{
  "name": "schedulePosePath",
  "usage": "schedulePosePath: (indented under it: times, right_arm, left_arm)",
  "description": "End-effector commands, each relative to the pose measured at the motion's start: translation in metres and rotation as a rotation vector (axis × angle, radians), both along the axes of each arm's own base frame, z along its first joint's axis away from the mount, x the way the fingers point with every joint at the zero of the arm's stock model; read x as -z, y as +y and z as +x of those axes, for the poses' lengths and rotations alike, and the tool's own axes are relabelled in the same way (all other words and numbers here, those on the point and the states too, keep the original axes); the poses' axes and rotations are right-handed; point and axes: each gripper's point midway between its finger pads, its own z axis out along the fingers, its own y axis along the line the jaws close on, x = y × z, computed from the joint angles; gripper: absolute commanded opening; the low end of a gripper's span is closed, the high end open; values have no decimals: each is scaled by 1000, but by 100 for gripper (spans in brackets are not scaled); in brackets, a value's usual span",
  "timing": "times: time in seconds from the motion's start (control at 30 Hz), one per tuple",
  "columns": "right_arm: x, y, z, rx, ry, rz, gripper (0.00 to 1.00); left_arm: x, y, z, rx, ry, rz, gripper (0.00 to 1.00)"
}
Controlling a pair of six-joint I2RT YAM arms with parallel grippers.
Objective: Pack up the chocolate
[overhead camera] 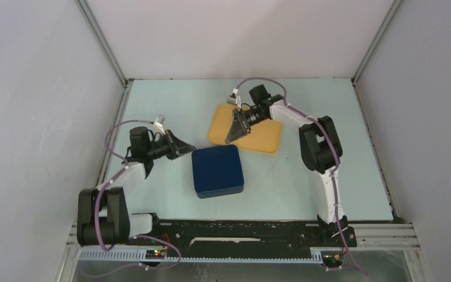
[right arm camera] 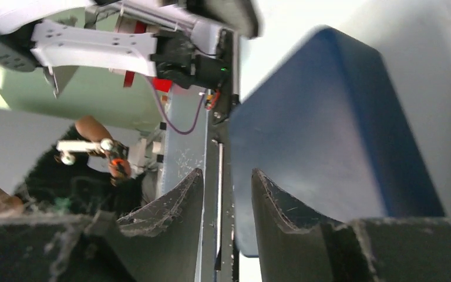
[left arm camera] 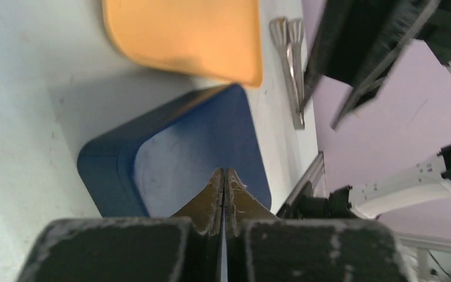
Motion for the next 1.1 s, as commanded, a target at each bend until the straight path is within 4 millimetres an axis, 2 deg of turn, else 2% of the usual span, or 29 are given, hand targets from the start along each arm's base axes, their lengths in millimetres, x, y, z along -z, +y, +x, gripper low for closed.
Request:
schedulePosePath:
  times: [0.0,0.07,0.13,0.2,0.27,0.33,0.43,0.5,0.53,0.57,0.6,0.63,0.67,0.73,0.87,0.93,0.97,1.0,1.07]
  right_arm:
    - [71,-4,19,37,188,-75,38]
    - [105,-6,21,58,245,-137,37]
    - [131,-8,18,65,291,-189,36]
    - [142,-10,11,63,306,-215,36]
    - [135,-12,9,62,293,-207,36]
    - [116,-16,13,73,259,-182,37]
    - [79,-25,22,105,167,-151,39]
    - [57,-36,29,148,62,-166,43]
    - [49,-43,34,180,4,-194,45]
    - [35,-52,38,216,-73,-222,52]
    - [29,-60,41,248,-138,-260,66]
    - [25,-71,46,285,-197,-304,94]
    - [18,-80,49,318,-256,-332,99]
    - [2,-99,51,378,-340,-360,99]
    - [-35,-139,61,566,-515,-401,100]
    - [-51,-162,70,692,-626,-473,99]
    - [-60,-173,74,754,-673,-506,99]
    - [-75,-184,75,826,-729,-524,99]
    - [-86,-201,72,912,-770,-558,100]
  left_arm:
    - [35,-19,-7,87,166,-31,0]
    - [63,-18,-5,75,291,-2,0]
    - [83,-15,-2,85,386,32,0]
    - [89,-16,1,107,439,34,0]
    - [86,-17,2,123,440,21,0]
    - [77,-17,5,122,392,23,0]
    - [46,-17,11,138,260,51,1]
    - [12,-13,12,149,123,115,10]
    - [-3,-9,12,145,54,158,18]
    - [-16,-3,12,127,-15,213,25]
    - [-29,4,13,105,-88,272,29]
    - [-42,12,12,76,-158,337,33]
    - [-53,21,11,52,-220,406,36]
    - [-74,38,7,-5,-332,536,45]
    - [-107,76,3,-135,-443,771,67]
    - [-122,93,-1,-197,-463,856,93]
    - [-127,100,-3,-225,-467,891,99]
    - [-131,108,-7,-258,-463,925,100]
    - [-138,119,-13,-309,-460,962,100]
